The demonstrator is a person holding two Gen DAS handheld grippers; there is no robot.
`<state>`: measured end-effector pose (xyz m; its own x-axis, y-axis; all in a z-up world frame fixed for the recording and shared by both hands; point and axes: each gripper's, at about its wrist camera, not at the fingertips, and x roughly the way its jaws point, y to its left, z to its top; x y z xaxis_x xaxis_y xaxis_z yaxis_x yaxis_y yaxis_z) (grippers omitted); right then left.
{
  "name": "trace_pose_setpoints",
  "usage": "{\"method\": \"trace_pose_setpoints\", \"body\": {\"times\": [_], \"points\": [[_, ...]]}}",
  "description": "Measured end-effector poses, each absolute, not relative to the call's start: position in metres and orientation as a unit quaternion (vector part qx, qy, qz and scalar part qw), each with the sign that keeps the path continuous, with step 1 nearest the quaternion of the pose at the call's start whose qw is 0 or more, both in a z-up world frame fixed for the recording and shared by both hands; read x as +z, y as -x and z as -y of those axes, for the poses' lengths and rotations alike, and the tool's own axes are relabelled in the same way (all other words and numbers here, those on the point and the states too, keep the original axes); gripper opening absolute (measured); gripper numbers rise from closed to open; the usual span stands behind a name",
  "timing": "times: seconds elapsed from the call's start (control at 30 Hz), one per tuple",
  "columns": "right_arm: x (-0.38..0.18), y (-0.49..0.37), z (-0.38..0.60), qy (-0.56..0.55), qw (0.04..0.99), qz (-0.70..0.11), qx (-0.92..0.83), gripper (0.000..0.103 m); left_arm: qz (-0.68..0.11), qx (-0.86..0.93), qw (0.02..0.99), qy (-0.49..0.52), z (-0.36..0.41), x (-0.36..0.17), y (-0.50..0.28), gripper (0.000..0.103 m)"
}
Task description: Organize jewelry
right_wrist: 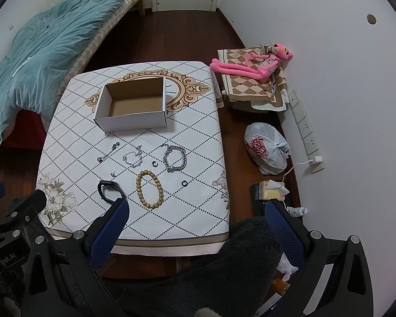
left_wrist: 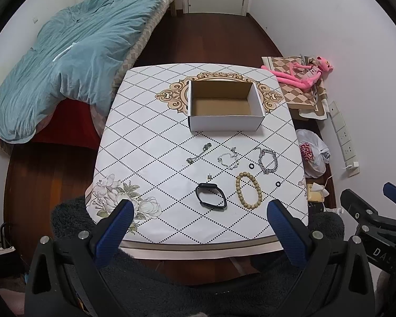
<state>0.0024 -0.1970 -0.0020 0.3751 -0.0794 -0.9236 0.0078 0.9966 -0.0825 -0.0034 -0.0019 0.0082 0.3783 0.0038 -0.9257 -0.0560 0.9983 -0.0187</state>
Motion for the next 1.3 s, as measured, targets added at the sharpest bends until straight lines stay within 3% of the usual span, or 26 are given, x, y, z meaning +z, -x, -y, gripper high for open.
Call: {"method": "trace_pose_setpoints", "body": {"times": [1.3], "points": [[0.0038, 0.0002, 0.1993, 0.029, 0.830, -0.556, -0.027, 0.103, -0.549, 0.015, 0.836, 0.021, 0.0038, 0.0108, 0.0055, 0.103]]}}
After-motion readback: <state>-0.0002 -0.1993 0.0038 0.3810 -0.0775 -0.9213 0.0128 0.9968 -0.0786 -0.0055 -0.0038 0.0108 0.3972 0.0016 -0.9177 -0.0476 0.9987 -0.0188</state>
